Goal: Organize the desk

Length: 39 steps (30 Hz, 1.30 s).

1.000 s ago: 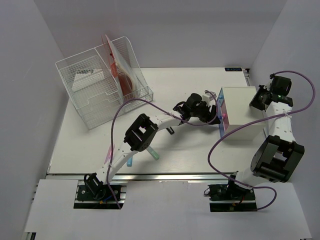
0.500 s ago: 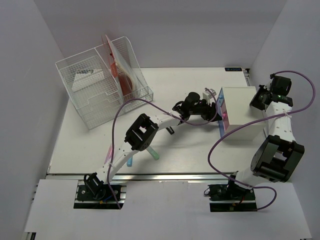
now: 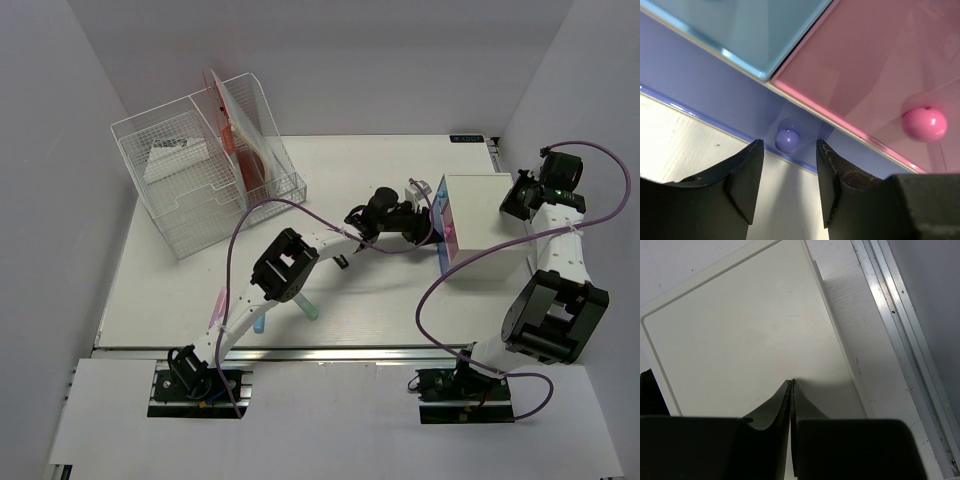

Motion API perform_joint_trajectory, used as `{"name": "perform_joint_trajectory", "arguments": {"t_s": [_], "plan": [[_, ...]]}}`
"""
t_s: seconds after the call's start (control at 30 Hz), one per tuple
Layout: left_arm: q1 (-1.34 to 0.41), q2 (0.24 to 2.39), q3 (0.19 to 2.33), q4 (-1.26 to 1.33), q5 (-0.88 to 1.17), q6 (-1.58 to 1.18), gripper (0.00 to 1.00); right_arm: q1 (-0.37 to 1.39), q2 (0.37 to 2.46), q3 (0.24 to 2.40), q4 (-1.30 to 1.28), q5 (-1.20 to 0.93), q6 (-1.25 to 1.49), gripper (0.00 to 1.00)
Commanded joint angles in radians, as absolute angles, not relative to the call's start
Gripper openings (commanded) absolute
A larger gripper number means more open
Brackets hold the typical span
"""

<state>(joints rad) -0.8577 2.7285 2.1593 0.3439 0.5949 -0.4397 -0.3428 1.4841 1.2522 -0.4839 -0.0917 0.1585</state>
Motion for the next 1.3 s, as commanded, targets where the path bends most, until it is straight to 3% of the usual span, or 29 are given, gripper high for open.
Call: {"name": "perform_joint_trajectory", "arguments": {"t_s": [0.0, 0.97, 1.23, 1.27], "plan": [[-0.853, 2.724, 2.189, 0.413, 0.630, -0.451, 0.56, -0.345, 1.513, 1.236, -0.531, -0.051, 0.153, 0.05], [-0.847, 2.780, 2.229, 0.523, 0.652, -0.540, 0.53, -0.345, 1.494, 1.229, -0.537, -0.032, 0.150, 0.03], [-0.847, 2.787, 2.230, 0.561, 0.657, -0.563, 0.45, -0.345, 1.493, 1.224, -0.538, -0.040, 0.149, 0.02], [-0.847, 2.789, 2.233, 0.563, 0.655, -0.568, 0.39, -0.345, 1.493, 1.223, -0.537, -0.040, 0.149, 0.01]]}}
